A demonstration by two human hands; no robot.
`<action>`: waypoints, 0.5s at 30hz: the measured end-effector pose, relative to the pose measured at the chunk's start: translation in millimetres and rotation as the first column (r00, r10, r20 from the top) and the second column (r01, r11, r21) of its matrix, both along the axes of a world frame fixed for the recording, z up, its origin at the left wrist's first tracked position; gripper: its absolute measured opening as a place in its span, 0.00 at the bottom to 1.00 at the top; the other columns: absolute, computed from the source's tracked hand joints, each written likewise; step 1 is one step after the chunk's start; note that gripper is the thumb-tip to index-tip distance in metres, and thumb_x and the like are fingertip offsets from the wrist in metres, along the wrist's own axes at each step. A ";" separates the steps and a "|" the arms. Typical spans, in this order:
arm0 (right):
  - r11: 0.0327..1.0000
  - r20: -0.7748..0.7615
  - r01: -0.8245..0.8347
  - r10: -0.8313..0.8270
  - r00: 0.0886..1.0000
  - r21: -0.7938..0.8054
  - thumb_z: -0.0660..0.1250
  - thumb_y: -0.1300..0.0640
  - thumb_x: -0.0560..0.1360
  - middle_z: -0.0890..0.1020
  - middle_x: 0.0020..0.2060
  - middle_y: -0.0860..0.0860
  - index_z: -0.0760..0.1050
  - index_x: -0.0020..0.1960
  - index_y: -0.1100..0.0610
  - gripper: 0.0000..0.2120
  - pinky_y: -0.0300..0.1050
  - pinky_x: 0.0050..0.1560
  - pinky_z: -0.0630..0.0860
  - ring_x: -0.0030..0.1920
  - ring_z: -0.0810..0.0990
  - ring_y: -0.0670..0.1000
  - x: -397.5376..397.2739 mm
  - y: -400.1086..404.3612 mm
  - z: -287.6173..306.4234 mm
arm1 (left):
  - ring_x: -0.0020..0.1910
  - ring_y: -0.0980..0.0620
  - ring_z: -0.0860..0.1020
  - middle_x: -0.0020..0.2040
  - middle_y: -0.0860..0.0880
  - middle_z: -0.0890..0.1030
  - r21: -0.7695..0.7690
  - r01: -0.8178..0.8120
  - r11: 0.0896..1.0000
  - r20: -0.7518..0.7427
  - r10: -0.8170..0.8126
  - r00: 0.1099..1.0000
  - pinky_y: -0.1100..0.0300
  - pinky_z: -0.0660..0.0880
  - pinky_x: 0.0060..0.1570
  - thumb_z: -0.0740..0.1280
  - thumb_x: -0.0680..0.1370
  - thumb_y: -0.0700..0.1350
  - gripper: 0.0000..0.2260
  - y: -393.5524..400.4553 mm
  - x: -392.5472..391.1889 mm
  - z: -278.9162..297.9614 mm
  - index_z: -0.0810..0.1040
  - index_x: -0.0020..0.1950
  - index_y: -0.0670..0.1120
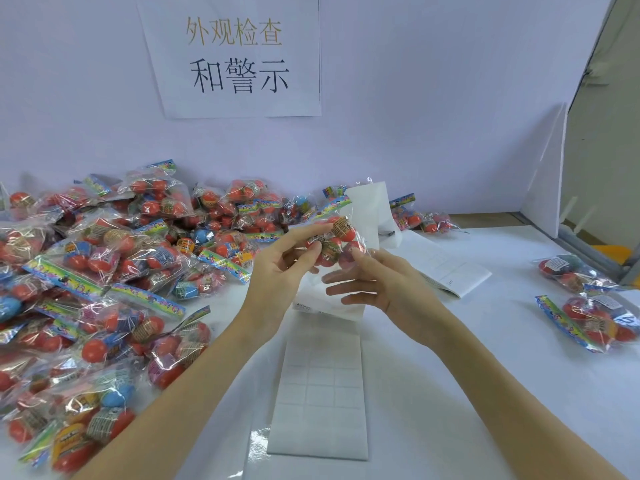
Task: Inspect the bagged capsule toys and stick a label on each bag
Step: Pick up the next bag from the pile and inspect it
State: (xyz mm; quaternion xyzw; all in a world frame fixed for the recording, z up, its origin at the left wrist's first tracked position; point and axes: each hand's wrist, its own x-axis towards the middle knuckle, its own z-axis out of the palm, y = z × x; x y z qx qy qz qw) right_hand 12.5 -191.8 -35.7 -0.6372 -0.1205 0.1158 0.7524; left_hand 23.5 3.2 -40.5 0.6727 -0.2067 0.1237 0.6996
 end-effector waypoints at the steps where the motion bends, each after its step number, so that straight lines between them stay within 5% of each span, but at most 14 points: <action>1: 1.000 -0.021 -0.009 0.009 1.000 0.020 0.60 0.43 0.85 0.86 0.55 0.62 0.77 0.65 0.65 0.26 0.47 0.50 0.83 0.56 0.86 0.63 -0.2 -0.1 0.1 | 0.50 0.52 0.82 0.59 0.52 0.85 0.014 0.004 1.000 0.005 -0.004 1.000 0.63 0.78 0.51 0.66 0.83 0.39 0.14 0.6 0.1 0.1 0.85 0.63 0.54; 8: 0.996 -0.052 0.033 -0.029 0.998 0.080 0.57 0.49 0.87 0.86 0.55 0.63 0.80 0.64 0.65 0.22 0.46 0.47 0.83 0.55 0.86 0.66 2.3 -2.6 -0.9 | 0.45 0.53 0.82 0.53 0.56 0.86 0.054 0.000 0.999 -0.010 0.000 1.000 0.62 0.79 0.49 0.65 0.84 0.37 0.17 2.1 1.2 0.4 0.85 0.60 0.58; 12: 0.995 -0.009 0.080 -0.080 0.997 0.066 0.65 0.57 0.85 0.86 0.54 0.61 0.80 0.62 0.63 0.12 0.46 0.48 0.83 0.54 0.87 0.63 1.9 1.0 -3.2 | 0.62 0.56 0.79 0.65 0.52 0.80 0.204 -0.152 0.967 0.049 0.145 0.988 0.61 0.78 0.60 0.67 0.83 0.39 0.14 -1.5 0.3 -3.4 0.84 0.62 0.55; 15: 0.974 0.124 0.206 -0.193 0.973 -0.100 0.73 0.58 0.80 0.87 0.50 0.56 0.79 0.60 0.57 0.11 0.43 0.46 0.83 0.49 0.88 0.57 -0.7 5.7 -6.0 | 0.69 0.59 0.72 0.68 0.51 0.74 0.340 -0.237 0.910 0.125 0.206 0.970 0.63 0.73 0.65 0.69 0.82 0.46 0.12 -4.7 -2.0 -3.9 0.82 0.65 0.56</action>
